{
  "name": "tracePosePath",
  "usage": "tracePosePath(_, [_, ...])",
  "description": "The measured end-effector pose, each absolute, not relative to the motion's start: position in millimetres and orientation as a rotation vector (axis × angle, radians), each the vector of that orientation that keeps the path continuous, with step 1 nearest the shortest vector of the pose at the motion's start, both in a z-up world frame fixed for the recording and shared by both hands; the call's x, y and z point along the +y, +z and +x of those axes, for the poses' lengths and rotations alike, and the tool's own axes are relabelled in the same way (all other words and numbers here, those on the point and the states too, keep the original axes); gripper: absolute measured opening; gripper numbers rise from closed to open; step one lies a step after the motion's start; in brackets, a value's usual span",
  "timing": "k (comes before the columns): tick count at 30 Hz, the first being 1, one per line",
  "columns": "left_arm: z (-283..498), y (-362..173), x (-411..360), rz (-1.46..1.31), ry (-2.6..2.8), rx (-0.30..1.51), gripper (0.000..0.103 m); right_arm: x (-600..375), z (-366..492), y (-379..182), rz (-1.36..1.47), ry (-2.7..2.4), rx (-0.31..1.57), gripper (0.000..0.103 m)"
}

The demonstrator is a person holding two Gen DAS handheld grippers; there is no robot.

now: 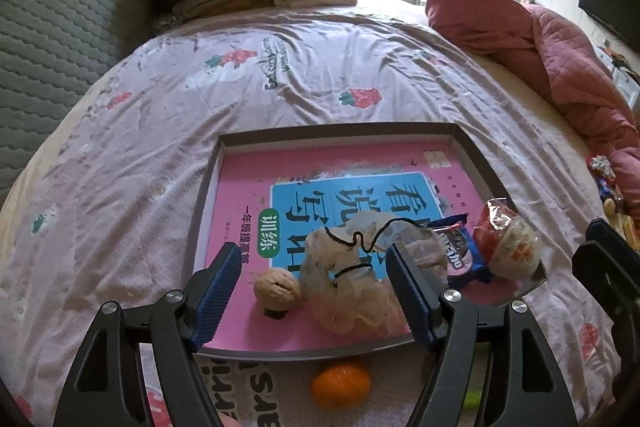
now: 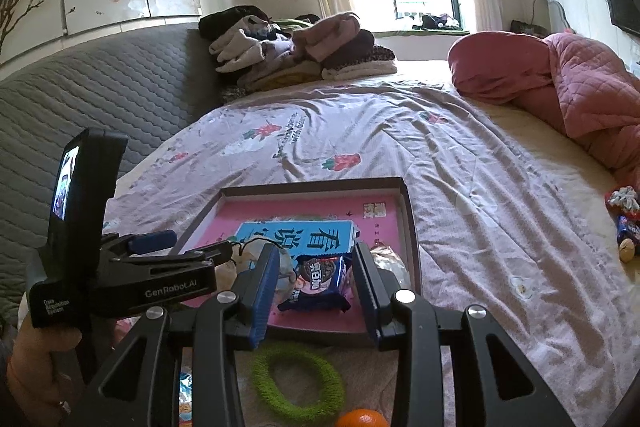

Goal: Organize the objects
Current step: 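Withdraw both open tools up and back from the tray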

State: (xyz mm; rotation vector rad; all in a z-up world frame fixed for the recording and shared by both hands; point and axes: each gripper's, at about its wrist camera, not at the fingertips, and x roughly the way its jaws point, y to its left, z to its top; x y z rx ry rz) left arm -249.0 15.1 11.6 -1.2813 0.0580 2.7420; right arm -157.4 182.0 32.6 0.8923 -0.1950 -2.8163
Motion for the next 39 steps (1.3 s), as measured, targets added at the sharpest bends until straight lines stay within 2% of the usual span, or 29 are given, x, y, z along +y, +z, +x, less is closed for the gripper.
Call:
tracePosePath(8, [-234.8, 32.1, 17.1, -1.226, 2.768, 0.070, 0.076, 183.3, -148.3, 46.2, 0.864, -2.827, -0.180, 0.039])
tracePosePath(12, [-223.2, 42.5, 16.3, -1.201, 2.774, 0.062, 0.076, 183.5, -142.9, 52.1, 0.847, -2.827, -0.169, 0.049])
tracePosePath(20, [-195.9, 57.9, 11.4, -1.160, 2.823, 0.098, 0.076, 180.8, -131.1, 65.1, 0.826, -2.811, -0.156, 0.056])
tracePosePath(39, [-129.9, 78.9, 8.0, -1.084, 2.863, 0.073, 0.076, 183.9, -80.7, 90.6, 0.770, -2.804, -0.086, 0.057])
